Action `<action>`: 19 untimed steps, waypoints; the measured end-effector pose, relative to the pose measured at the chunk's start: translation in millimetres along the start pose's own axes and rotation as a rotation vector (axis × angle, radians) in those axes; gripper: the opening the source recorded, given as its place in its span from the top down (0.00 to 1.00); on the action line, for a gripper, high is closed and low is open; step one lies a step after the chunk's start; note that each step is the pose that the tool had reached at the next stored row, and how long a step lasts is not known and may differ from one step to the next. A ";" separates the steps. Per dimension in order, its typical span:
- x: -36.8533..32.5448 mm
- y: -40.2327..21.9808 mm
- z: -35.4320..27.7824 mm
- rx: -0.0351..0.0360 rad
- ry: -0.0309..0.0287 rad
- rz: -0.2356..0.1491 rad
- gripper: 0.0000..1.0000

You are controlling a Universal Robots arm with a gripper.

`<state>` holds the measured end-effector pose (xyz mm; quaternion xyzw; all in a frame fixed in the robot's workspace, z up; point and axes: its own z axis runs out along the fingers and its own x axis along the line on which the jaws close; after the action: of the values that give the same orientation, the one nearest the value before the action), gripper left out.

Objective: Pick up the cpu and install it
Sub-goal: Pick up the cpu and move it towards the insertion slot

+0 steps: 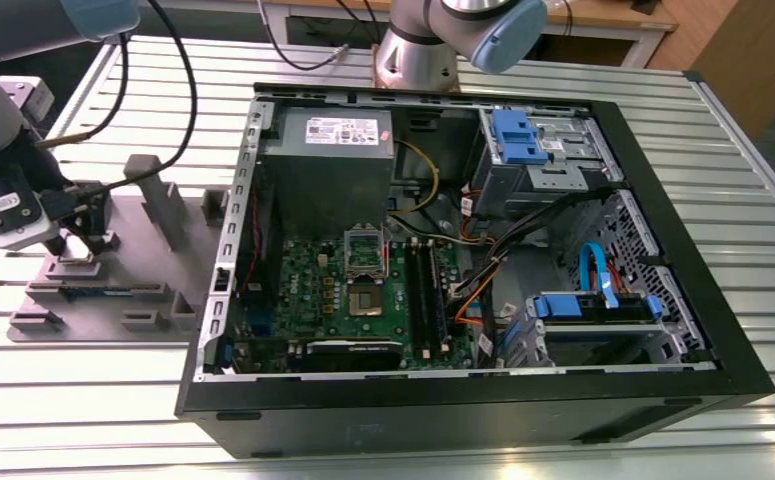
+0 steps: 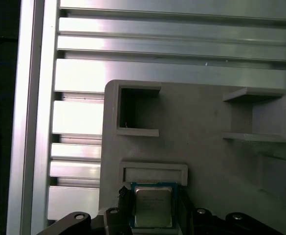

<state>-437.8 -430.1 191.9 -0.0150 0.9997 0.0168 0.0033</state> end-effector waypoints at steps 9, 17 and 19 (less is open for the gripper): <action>0.0 0.3 -10.2 0.0001 0.0002 0.000 0.53; -0.2 1.1 -32.2 -0.0001 0.0001 0.000 0.53; -0.3 1.2 -36.2 0.0000 0.0002 0.000 0.53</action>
<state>-437.8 -430.1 228.1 -0.0150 0.9997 0.0168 0.0032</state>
